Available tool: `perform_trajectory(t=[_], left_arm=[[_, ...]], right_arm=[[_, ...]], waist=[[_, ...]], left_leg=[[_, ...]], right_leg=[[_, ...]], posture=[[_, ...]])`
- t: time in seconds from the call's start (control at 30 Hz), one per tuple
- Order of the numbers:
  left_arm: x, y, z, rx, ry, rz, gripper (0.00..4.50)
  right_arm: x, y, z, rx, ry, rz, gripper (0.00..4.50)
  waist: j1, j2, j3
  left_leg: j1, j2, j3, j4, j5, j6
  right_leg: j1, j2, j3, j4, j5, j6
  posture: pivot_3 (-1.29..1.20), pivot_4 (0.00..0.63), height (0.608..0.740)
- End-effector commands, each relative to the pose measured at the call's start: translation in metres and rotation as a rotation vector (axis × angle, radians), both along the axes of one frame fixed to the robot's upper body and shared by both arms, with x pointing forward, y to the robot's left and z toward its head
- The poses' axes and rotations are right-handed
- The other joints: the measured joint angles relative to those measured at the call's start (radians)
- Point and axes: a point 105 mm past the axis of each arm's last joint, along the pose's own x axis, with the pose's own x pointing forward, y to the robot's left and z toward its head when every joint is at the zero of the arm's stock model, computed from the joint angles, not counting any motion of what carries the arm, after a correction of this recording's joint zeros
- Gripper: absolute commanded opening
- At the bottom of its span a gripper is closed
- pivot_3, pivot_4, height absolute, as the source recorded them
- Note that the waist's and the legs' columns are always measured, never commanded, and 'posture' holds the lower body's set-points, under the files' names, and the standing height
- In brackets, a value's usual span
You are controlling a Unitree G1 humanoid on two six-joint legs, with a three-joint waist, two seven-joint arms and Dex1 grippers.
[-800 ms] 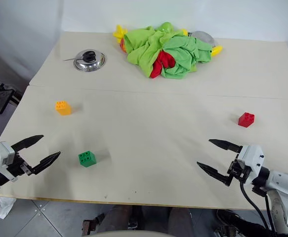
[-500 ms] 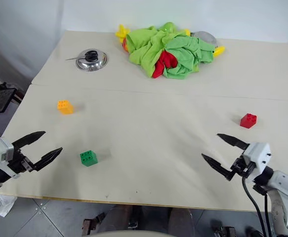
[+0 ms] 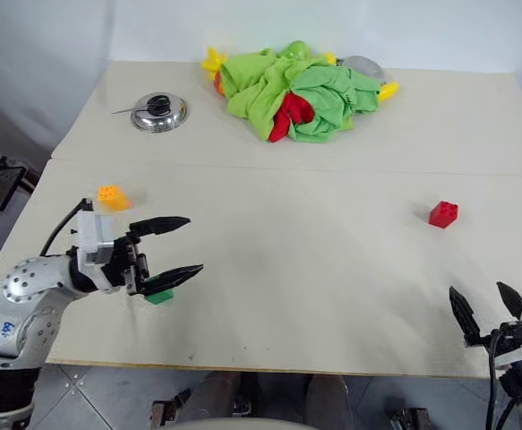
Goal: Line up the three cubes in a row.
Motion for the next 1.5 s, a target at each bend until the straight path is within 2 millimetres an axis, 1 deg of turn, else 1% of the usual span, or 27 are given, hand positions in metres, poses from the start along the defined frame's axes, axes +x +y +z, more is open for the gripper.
perform_trajectory(t=[0.03, 0.1, 0.17, 0.27, 0.33, 0.37, 0.43, 0.57, 0.67, 0.73, 0.9, 0.97, 1.0, 1.07, 1.1, 1.17, 1.2, 1.23, 1.3, 1.33, 1.37, 1.43, 1.5], left_arm=[[0.005, 0.002, 0.004, -0.007, -0.021, 0.01, 4.49], [0.006, -0.001, 0.005, -0.01, -0.028, 0.007, 4.49], [0.007, -0.003, 0.007, -0.009, -0.035, 0.002, 4.49], [0.009, -0.006, 0.009, -0.011, -0.047, 0.002, 4.49], [0.01, -0.008, 0.009, -0.011, -0.049, -0.001, 4.49], [0.01, -0.009, 0.009, -0.012, -0.051, -0.005, 4.49], [0.01, -0.011, 0.009, -0.012, -0.054, -0.008, 4.49], [0.01, -0.011, 0.011, -0.013, -0.063, -0.003, 4.49], [0.009, -0.01, 0.012, -0.01, -0.074, 0.009, 4.5], [0.008, -0.008, 0.014, -0.011, -0.08, 0.021, 4.5], [0.005, -0.006, 0.014, -0.009, -0.082, 0.037, 4.5], [0.005, -0.004, 0.015, -0.008, -0.083, 0.041, 4.5], [0.005, -0.002, 0.016, -0.01, -0.082, 0.045, 4.5], [0.006, 0.003, 0.016, -0.013, -0.074, 0.055, 4.5], [0.007, 0.007, 0.016, -0.014, -0.068, 0.059, 4.5], [0.008, 0.011, 0.013, -0.011, -0.054, 0.062, 4.5], [0.009, 0.013, 0.012, -0.008, -0.045, 0.062, 4.5], [0.009, 0.015, 0.009, 0.009, -0.046, 0.059, 4.5], [0.01, 0.018, 0.005, 0.028, -0.031, 0.048, 4.5], [0.011, 0.018, 0.004, 0.03, -0.023, 0.043, 4.5], [0.011, 0.018, 0.003, 0.027, -0.018, 0.039, 4.5], [0.011, 0.017, 0.003, 0.025, -0.017, 0.034, 4.5], [0.01, 0.016, 0.003, 0.026, -0.017, 0.031, 4.5]], right_arm=[[0.024, 0.004, 0.028, 0.03, -0.002, -0.04, 4.5], [0.038, 0.001, 0.033, 0.039, 0.047, -0.079, 4.5], [0.057, 0.003, 0.044, 0.05, 0.092, -0.104, 4.5], [0.083, 0.006, 0.057, 0.082, 0.121, -0.131, 4.5], [0.096, 0.007, 0.063, 0.101, 0.133, -0.149, 4.5], [0.106, 0.007, 0.065, 0.107, 0.142, -0.165, 4.5], [0.117, 0.007, 0.068, 0.113, 0.166, -0.195, 4.5], [0.131, 0.003, 0.065, 0.115, 0.216, -0.235, 4.5], [0.133, -0.007, 0.063, 0.109, 0.236, -0.314, 3.91], [0.135, -0.005, 0.063, 0.115, 0.243, -0.303, 3.27], [0.139, 0.012, 0.064, 0.144, 0.23, -0.214, 1.57], [0.142, 0.026, 0.072, 0.167, 0.207, -0.099, 1.51], [0.142, 0.038, 0.079, 0.147, 0.195, 0.007, 1.51], [0.139, 0.069, 0.092, 0.049, 0.177, 0.267, 1.51], [0.134, 0.089, 0.098, -0.021, 0.169, 0.436, 1.51], [0.124, 0.115, 0.1, -0.169, 0.162, 0.695, 1.51], [0.12, 0.124, 0.098, -0.257, 0.157, 0.803, 1.51], [0.116, 0.133, 0.092, -0.378, 0.168, 0.929, 1.51], [0.12, 0.137, 0.071, -0.622, 0.232, 1.067, 1.51], [0.121, 0.139, 0.064, -0.695, 0.252, 1.143, 1.51], [0.124, 0.142, 0.06, -0.725, 0.26, 1.194, 1.51], [0.13, 0.154, 0.056, -0.702, 0.238, 1.296, 1.51], [0.137, 0.162, 0.051, -0.706, 0.228, 1.36, 1.51]], waist=[[-0.001, 0.0, 0.0], [0.004, 0.0, 0.0], [0.007, 0.001, 0.0], [0.01, 0.001, 0.0], [0.01, 0.001, 0.0], [0.011, 0.0, 0.0], [0.011, 0.0, 0.0], [0.012, 0.0, 0.0], [0.011, 0.0, 0.0], [0.01, 0.0, 0.0], [0.007, 0.0, 0.0], [0.007, 0.0, 0.0], [0.006, 0.0, 0.0], [0.005, 0.002, 0.001], [0.005, 0.002, 0.001], [0.005, 0.002, 0.001], [0.005, 0.002, 0.001], [0.005, 0.001, 0.001], [0.0, -0.002, 0.002], [0.0, -0.002, 0.002], [-0.002, -0.002, 0.002], [-0.004, -0.003, 0.003], [-0.008, -0.004, 0.003]], left_leg=[[0.0, 0.002, 0.001, 0.001, 0.0, -0.001], [-0.002, 0.004, 0.002, 0.002, 0.0, -0.002], [-0.005, 0.005, 0.002, 0.003, 0.001, -0.003], [-0.007, 0.005, 0.003, 0.003, 0.001, -0.003], [-0.008, 0.005, 0.004, 0.003, 0.001, -0.003], [-0.008, 0.005, 0.004, 0.003, 0.001, -0.003], [-0.008, 0.005, 0.005, 0.003, 0.001, -0.003], [-0.01, 0.004, 0.005, 0.003, 0.001, -0.002], [-0.01, 0.004, 0.006, 0.003, 0.001, -0.002], [-0.01, 0.004, 0.006, 0.003, 0.001, -0.002], [-0.01, 0.005, 0.006, 0.003, 0.001, -0.002], [-0.01, 0.005, 0.006, 0.003, 0.001, -0.002], [-0.01, 0.005, 0.006, 0.003, 0.001, -0.002], [-0.01, 0.005, 0.007, 0.003, 0.001, -0.002], [-0.01, 0.005, 0.007, 0.003, 0.001, -0.002], [-0.01, 0.006, 0.008, 0.002, 0.001, -0.002], [-0.009, 0.006, 0.008, 0.003, 0.001, -0.002], [-0.009, 0.006, 0.008, 0.003, 0.001, -0.002], [-0.009, 0.006, 0.009, 0.003, 0.001, -0.002], [-0.008, 0.006, 0.01, 0.003, 0.001, -0.002], [-0.008, 0.006, 0.011, 0.003, 0.001, -0.002], [-0.008, 0.006, 0.011, 0.004, 0.001, -0.002], [-0.008, 0.006, 0.01, 0.004, 0.001, -0.002]], right_leg=[[-0.001, 0.002, 0.001, 0.0, 0.0, 0.0], [-0.004, 0.003, 0.002, 0.001, 0.0, 0.0], [-0.008, 0.003, 0.003, 0.003, 0.0, -0.001], [-0.011, 0.004, 0.003, 0.004, 0.0, -0.002], [-0.011, 0.004, 0.003, 0.004, 0.0, -0.002], [-0.011, 0.004, 0.003, 0.004, 0.0, -0.002], [-0.012, 0.004, 0.003, 0.004, 0.0, -0.002], [-0.013, 0.004, 0.003, 0.003, 0.0, -0.002], [-0.013, 0.004, 0.003, 0.002, 0.0, -0.002], [-0.013, 0.004, 0.003, 0.003, 0.0, -0.002], [-0.013, 0.005, 0.003, 0.003, 0.0, -0.002], [-0.013, 0.005, 0.003, 0.003, 0.0, -0.002], [-0.013, 0.005, 0.003, 0.003, 0.0, -0.002], [-0.013, 0.005, 0.004, 0.003, 0.0, -0.002], [-0.013, 0.005, 0.004, 0.003, 0.0, -0.002], [-0.013, 0.006, 0.004, 0.002, 0.0, -0.002], [-0.013, 0.006, 0.004, 0.002, 0.0, -0.002], [-0.013, 0.006, 0.004, 0.002, 0.0, -0.002], [-0.013, 0.006, 0.005, 0.002, 0.0, -0.002], [-0.013, 0.006, 0.006, 0.002, 0.0, -0.001], [-0.013, 0.006, 0.006, 0.002, 0.0, -0.001], [-0.013, 0.006, 0.006, 0.002, 0.0, -0.001], [-0.013, 0.006, 0.006, 0.002, 0.0, -0.001]], posture=[[0.0, 0.15, 0.74], [0.0, 0.15, 0.74], [0.0, 0.15, 0.74], [0.0, 0.15, 0.74], [0.0, 0.15, 0.74], [0.0, 0.15, 0.74], [0.0, 0.15, 0.74], [0.0, 0.15, 0.74], [0.0, 0.15, 0.74], [0.0, 0.15, 0.74], [0.0, 0.15, 0.74], [0.0, 0.15, 0.74], [0.0, 0.15, 0.74], [0.0, 0.15, 0.74], [0.0, 0.15, 0.74], [0.0, 0.15, 0.74], [0.0, 0.15, 0.74], [0.0, 0.15, 0.74], [0.0, 0.15, 0.74], [0.0, 0.15, 0.74], [0.0, 0.15, 0.74], [0.0, 0.15, 0.74], [0.0, 0.15, 0.74]])
